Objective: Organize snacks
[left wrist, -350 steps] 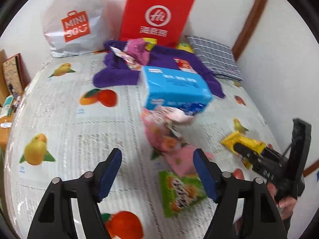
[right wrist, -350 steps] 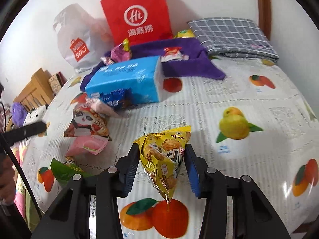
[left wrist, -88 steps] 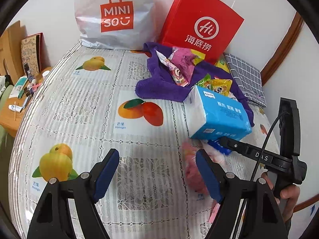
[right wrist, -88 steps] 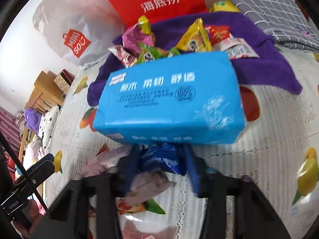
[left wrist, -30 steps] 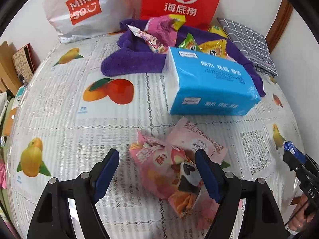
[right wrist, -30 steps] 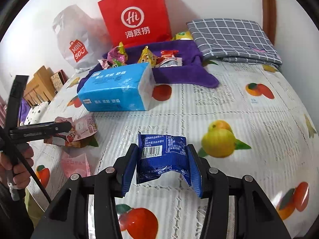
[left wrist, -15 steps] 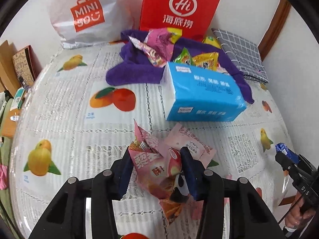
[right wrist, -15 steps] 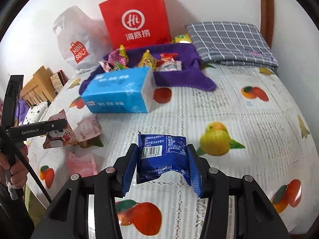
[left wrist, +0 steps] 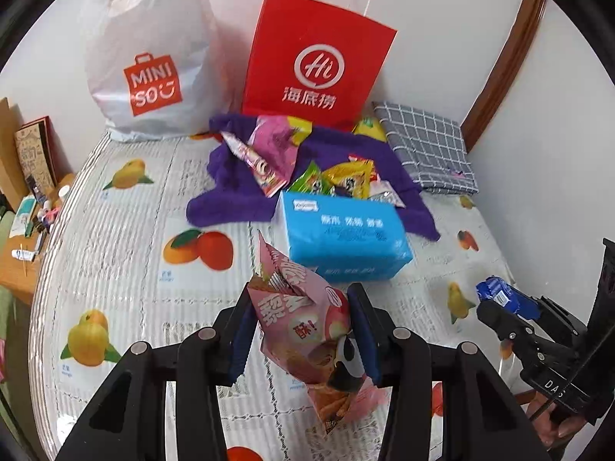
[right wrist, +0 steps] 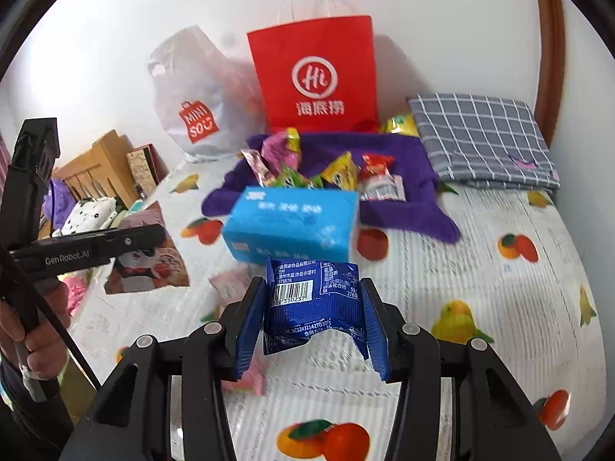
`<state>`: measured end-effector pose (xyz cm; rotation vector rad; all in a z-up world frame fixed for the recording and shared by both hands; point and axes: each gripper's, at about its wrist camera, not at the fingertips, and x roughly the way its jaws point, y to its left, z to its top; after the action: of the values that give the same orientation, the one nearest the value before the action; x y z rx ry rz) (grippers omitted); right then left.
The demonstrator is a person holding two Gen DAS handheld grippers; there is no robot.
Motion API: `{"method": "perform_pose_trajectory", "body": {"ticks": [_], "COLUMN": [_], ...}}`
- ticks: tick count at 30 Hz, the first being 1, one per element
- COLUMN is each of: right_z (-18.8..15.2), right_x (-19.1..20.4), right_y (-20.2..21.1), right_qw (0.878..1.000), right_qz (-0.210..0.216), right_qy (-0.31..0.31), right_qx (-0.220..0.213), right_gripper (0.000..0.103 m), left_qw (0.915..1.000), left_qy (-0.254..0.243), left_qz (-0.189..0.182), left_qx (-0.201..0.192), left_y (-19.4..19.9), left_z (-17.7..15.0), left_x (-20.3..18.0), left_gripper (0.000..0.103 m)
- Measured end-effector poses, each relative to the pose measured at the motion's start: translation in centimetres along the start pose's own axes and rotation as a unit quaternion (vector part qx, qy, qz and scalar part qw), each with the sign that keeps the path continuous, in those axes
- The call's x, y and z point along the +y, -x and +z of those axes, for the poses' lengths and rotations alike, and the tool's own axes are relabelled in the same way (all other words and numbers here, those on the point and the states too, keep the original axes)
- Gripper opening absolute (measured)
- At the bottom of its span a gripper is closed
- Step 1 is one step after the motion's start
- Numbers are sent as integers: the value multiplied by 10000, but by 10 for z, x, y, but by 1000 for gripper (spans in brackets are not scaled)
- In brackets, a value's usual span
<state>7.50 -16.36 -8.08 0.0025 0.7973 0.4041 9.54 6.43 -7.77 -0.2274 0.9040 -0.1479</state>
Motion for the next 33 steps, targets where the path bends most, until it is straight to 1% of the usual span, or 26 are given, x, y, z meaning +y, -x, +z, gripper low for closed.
{"method": "perform_pose_trajectory", "body": {"ticks": [7, 22, 26, 33], "right_z": [21, 63, 71, 81], "right_x": [3, -7, -9, -15], "right_y": [1, -16, -22, -31], "right_qw": [10000, 9996, 9994, 9992], "right_qz": [5, 6, 104, 110], "right_qy": [-49, -259, -318, -379], "right_qx": [-86, -144, -122, -109], "right_gripper": [48, 48, 48, 48], "left_qw": [10000, 9999, 9999, 9998], "left_qy": [-4, -30, -6, -21], "left_qz": [-77, -151, -168, -176], "left_qx": [-33, 11, 3, 28], "left_y": [-1, -17, -21, -30], "left_z": [15, 48, 55, 65], "left_x": [-3, -1, 0, -1], "left_gripper": [44, 44, 44, 44]}}
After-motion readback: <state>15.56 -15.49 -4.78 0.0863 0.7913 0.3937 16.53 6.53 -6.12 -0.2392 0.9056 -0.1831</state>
